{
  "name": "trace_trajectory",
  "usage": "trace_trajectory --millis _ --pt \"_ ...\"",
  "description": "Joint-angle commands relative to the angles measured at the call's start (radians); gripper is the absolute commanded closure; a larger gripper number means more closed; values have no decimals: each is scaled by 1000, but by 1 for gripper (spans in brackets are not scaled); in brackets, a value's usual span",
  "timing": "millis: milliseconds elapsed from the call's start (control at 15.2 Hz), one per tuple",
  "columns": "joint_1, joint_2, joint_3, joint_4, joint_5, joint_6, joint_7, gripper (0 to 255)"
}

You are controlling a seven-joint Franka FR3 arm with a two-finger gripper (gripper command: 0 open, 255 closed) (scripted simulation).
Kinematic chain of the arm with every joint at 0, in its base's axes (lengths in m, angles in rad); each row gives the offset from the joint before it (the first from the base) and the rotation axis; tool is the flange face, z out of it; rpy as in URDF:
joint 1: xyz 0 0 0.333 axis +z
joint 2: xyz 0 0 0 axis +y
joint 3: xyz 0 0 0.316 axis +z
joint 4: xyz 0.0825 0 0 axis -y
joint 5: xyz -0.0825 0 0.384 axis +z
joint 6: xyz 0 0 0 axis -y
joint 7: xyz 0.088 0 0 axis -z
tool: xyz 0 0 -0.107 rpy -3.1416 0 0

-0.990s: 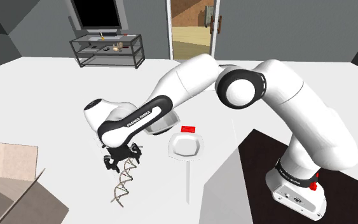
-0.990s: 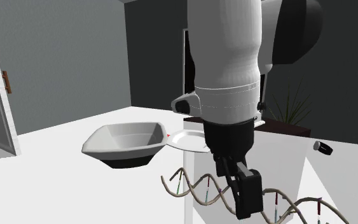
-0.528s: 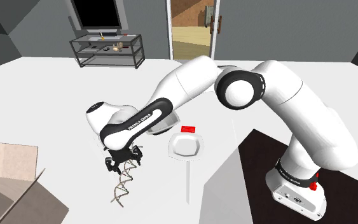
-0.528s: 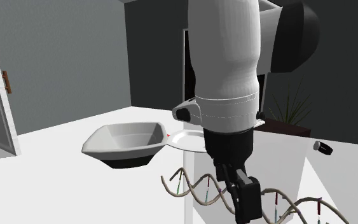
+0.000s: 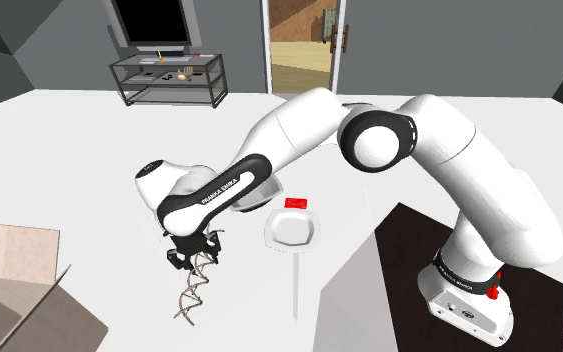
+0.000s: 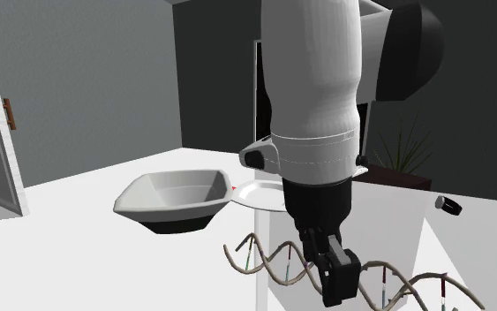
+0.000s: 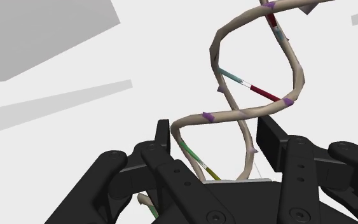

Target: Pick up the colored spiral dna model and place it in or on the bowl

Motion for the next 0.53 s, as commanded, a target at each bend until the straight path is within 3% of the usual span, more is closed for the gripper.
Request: trace_trajectory --millis 0,462 --pt "0 0 0 0 0 0 0 255" --pt "-4 -31 7 1 7 -32 0 255"
